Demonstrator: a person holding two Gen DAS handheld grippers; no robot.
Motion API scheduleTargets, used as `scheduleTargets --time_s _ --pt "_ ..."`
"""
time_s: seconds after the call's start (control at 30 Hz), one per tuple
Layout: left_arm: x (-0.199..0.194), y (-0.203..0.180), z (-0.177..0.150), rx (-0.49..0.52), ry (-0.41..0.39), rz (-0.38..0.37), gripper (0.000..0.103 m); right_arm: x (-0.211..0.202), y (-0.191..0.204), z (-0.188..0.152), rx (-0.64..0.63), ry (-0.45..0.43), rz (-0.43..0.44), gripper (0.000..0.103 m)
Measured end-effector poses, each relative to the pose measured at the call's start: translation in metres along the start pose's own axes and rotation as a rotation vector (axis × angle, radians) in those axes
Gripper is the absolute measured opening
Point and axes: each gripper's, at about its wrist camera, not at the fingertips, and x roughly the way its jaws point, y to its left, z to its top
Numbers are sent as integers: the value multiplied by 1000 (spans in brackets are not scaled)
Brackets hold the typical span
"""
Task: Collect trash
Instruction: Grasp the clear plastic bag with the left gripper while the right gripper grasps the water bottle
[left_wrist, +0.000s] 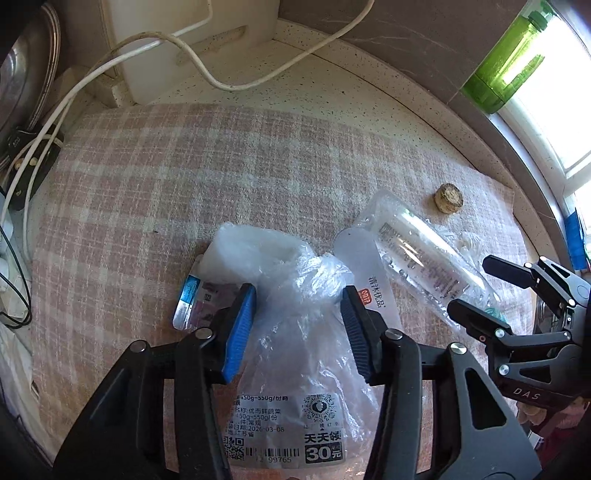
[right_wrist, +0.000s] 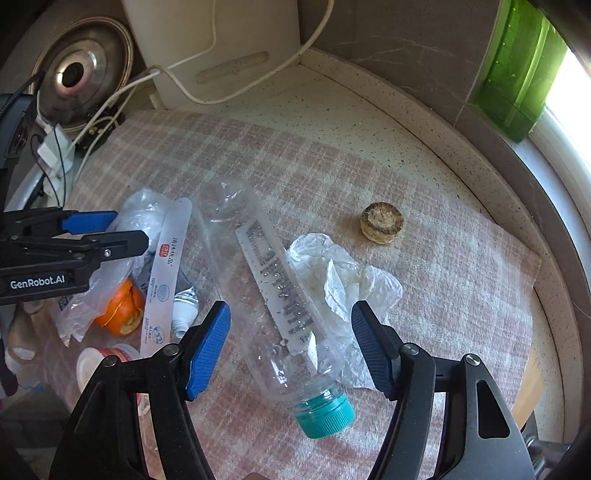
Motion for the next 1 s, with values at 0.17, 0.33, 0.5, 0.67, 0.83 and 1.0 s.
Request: scheduleTargets --time_s 0.17,0.33,0.5,0.67,0.83,1.0 --pt "-3 4 1 -13 -26 -12 39 5 8 2 -37 9 -5 67" --pt "-10 7 2 -13 -47 -9 35 9 10 2 -51 13 -3 66" --pt "-21 14 3 -27 -68 -21 33 4 6 1 -23 -1 24 58" --pt "-35 21 0 -32 -91 -32 33 -6 -2 -4 42 -21 65 56" --pt "-50 28 -4 -48 -117 -55 33 -20 -3 -8 85 -54 74 55" --pt "-65 33 -11 -41 -135 -73 33 -30 2 -20 92 -59 74 52"
